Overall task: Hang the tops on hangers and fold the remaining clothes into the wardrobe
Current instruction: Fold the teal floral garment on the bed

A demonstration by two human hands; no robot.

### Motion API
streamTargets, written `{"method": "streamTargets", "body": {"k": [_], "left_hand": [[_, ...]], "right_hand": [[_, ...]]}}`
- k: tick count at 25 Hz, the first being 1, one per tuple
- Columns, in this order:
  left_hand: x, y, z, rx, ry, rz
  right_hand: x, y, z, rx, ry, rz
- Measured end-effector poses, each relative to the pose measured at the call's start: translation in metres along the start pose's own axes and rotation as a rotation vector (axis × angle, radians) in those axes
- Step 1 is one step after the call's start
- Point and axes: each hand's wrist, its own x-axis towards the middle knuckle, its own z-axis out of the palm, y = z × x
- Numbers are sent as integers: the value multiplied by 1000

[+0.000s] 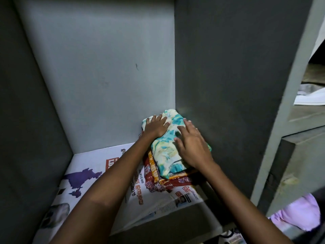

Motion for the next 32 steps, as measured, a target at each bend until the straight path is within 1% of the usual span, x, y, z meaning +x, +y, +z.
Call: {"method": "streamTargets", "body": {"k": [1, 2, 3, 9, 13, 16, 19, 22, 23, 25, 28, 32], "left_hand": [[0, 0, 5, 5, -16, -17], [0, 1, 9, 13, -18, -26], [0, 1, 11, 29, -15, -30], [-2, 5, 13, 40, -38, -54], [-6, 7, 14, 61, 4, -75], [-27, 15, 12, -1, -20, -121], [-52, 23, 7, -100, -77, -168], [-76, 32, 5, -177, -94, -219], [-85, 38, 5, -229, -78, -233], [-110, 54, 7, -318, 21, -247], [-158, 89, 12, -419, 251, -206], [-253, 166, 33, -868, 475, -219]], "right_hand": [[10, 7, 15, -98, -188, 23], [13, 14, 28, -185, -305, 50], [12, 19, 36, -232, -356, 72], [-1, 25, 44, -212, -362, 89], [-15, 24, 39, -179, -382, 91], [-25, 22, 33, -112, -416, 87], [-43, 21, 20, 20, -414, 83], [-75, 18, 3, 307, -375, 122], [-89, 18, -4, 418, -361, 145], [-119, 21, -21, 605, -339, 172], [-169, 37, -44, 725, -331, 213], [-249, 73, -68, 826, -306, 324]]}}
